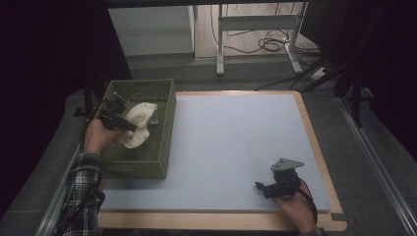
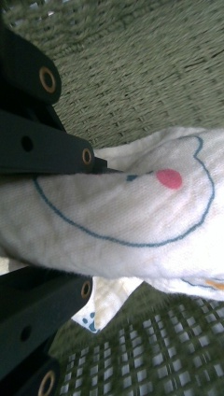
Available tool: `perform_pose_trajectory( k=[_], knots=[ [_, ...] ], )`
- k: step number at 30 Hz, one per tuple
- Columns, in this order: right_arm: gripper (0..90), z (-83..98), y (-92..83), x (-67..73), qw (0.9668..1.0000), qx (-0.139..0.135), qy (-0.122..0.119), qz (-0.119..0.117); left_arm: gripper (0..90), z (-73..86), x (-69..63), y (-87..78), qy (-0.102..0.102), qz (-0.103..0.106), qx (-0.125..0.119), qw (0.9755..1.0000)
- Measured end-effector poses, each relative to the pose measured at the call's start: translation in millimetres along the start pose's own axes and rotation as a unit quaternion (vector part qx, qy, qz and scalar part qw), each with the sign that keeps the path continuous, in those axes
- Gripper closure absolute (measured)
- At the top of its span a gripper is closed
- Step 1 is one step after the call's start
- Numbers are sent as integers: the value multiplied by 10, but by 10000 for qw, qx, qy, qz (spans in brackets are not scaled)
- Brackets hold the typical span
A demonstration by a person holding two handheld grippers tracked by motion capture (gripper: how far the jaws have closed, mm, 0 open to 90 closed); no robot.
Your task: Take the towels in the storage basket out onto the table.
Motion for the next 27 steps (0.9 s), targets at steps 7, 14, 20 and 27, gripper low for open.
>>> perform_pose_trajectory(
  k=[7, 14, 20, 27],
  knots=[
    [69, 0, 0, 0, 10000, 3, -1, 2, 709, -12, -79, -252, 115, 78, -309, 9994],
    [70, 0, 0, 0, 10000, 4, -1, 3, 709, -61, -197, -450, 287, 231, -466, 9982],
    [69, 0, 0, 0, 10000, 2, 0, 2, 708, -135, -325, -600, 440, 308, -610, 9967],
    [69, 0, 0, 0, 10000, 2, -1, 2, 703, -233, -517, -731, 673, 388, -771, 9940]
  ],
)
Point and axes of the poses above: each handheld gripper's, and its own axes: y roughly forward along the jaws, z roughly out of its underside, x roughly to its left, the point moved 2 cm from there along y, roughly forward along the jaws, and after that the axes turned 2 degrees about -y, right-handed, at the moved point
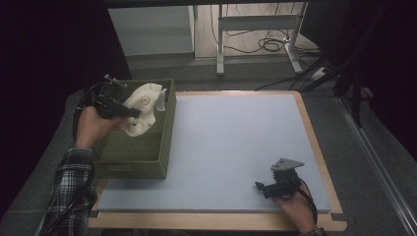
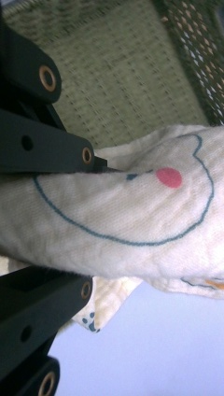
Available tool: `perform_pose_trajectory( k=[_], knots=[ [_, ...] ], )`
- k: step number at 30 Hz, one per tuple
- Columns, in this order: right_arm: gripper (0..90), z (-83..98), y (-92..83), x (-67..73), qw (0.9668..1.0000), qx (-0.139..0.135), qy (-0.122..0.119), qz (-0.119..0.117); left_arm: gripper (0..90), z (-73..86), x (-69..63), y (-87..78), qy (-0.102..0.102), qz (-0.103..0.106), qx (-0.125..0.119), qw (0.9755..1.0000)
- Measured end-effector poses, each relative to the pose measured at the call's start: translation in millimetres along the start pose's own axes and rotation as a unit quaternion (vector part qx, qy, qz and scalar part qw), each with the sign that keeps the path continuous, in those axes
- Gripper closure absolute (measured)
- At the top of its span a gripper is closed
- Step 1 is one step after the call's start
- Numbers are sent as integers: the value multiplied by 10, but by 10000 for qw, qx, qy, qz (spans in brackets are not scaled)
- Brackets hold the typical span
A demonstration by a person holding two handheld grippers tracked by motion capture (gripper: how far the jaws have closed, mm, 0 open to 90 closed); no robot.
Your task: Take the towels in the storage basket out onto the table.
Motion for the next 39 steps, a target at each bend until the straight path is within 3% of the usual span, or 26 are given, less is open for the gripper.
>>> perform_pose_trajectory(
  k=[14, 30, 39],
  knots=[
    [69, 0, 0, 2, 10000, -1, 10, -2, 701, -254, -411, 189, 424, 280, -51, 9987],
    [69, 0, 0, 2, 10000, -1, 14, -10, 700, -441, -928, 602, 917, 639, -10, 9937],
    [69, 0, -1, 2, 10000, 0, 12, -9, 706, -524, -1236, 888, 1025, 754, 13, 9919]
  ],
)
Point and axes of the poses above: each handheld gripper's, and its own axes: y roughly forward along the jaws, z roughly out of its underside, x roughly to its left, the point moved 2 cm from there along y, roughly forward along the jaws, and after that the axes turned 2 degrees about -y, right-handed, at the moved point
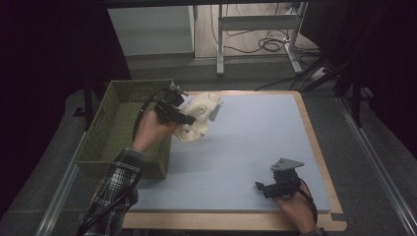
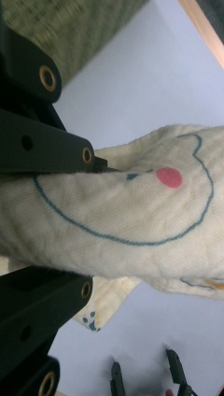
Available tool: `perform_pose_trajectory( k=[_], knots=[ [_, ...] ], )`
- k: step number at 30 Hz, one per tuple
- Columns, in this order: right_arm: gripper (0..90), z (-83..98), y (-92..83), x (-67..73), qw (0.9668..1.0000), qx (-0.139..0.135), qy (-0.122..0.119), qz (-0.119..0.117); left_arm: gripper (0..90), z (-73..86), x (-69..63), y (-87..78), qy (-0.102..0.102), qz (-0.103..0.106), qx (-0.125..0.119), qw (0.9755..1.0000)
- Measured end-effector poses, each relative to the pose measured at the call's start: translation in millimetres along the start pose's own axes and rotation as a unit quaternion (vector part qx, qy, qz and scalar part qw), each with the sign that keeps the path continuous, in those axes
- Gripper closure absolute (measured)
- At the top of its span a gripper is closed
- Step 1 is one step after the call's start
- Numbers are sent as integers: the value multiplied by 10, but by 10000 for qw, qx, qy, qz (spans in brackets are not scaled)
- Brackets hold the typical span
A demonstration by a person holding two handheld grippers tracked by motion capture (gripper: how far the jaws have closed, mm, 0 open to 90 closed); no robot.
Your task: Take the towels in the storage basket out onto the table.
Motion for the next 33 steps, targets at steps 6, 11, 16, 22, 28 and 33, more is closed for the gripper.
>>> perform_pose_trajectory(
  k=[6, 11, 16, 22, 28, 33],
  knots=[
    [69, 0, -1, 0, 10000, 0, 1, -2, 703, -72, -172, 230, 132, 107, 13, 9999],
    [70, 0, -1, -1, 10000, -2, -6, -1, 699, -148, -331, 448, 286, 151, 34, 9995],
    [69, 1, 0, -2, 10000, -1, -8, 8, 693, -213, -471, 653, 426, 157, 65, 9989],
    [69, 1, -1, -2, 10000, -1, -6, 5, 687, -247, -603, 924, 482, 177, 61, 9987],
    [69, 1, -1, -2, 10000, -1, -8, 3, 684, -219, -610, 1212, 434, 138, 164, 9988],
    [70, 1, -1, -1, 10000, 1, -2, 0, 677, -173, -577, 1443, 377, 31, 255, 9990]
  ],
)
Point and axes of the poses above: each handheld gripper's, and its own axes: y roughly forward along the jaws, z roughly out of its underside, x roughly to its left, the point moved 2 cm from there along y, roughly forward along the jaws, and after that the axes turned 2 degrees about -y, right-handed, at the moved point
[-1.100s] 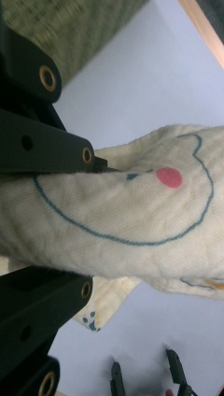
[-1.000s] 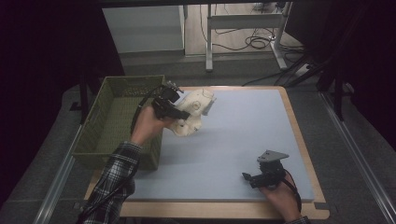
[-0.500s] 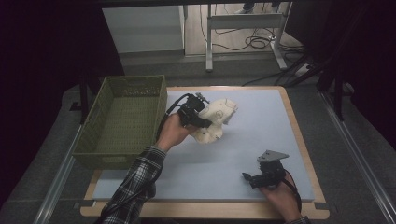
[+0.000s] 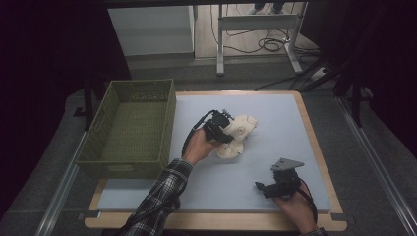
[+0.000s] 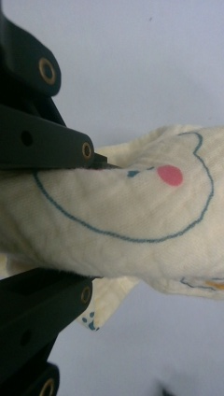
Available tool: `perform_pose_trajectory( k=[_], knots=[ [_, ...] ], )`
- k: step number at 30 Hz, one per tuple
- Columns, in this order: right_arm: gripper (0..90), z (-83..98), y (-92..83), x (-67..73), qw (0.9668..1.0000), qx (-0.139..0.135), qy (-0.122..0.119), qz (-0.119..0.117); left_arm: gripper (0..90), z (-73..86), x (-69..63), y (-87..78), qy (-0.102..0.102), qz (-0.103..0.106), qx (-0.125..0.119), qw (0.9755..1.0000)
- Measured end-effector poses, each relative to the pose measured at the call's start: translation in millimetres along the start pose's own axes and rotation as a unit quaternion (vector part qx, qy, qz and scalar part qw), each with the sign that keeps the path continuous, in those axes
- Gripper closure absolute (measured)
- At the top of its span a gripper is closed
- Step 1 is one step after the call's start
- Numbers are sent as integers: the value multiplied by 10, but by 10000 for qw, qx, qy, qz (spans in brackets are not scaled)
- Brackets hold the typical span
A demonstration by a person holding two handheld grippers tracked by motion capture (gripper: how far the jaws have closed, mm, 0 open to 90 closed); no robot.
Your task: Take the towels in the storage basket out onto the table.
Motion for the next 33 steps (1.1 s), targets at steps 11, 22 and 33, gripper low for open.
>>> perform_pose_trajectory(
  k=[11, 22, 33],
  knots=[
    [69, 0, 0, -2, 10000, -3, -5, 6, 398, 69, 83, 80, -61, -99, -40, 9999],
    [70, -1, 1, -2, 10000, -7, -12, 6, 357, 47, 42, -448, 7, -42, -301, 9995],
    [70, 0, 1, -2, 10000, -3, -11, 8, 661, 15, -299, -353, 535, 566, -60, 9969]
  ],
)
Point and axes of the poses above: each handheld gripper's, and its own axes: y roughly forward along the jaws, z roughly out of its underside, x roughly to its left, the point moved 2 cm from there along y, roughly forward along the jaws, and after that the axes turned 2 degrees about -y, right-handed, at the moved point
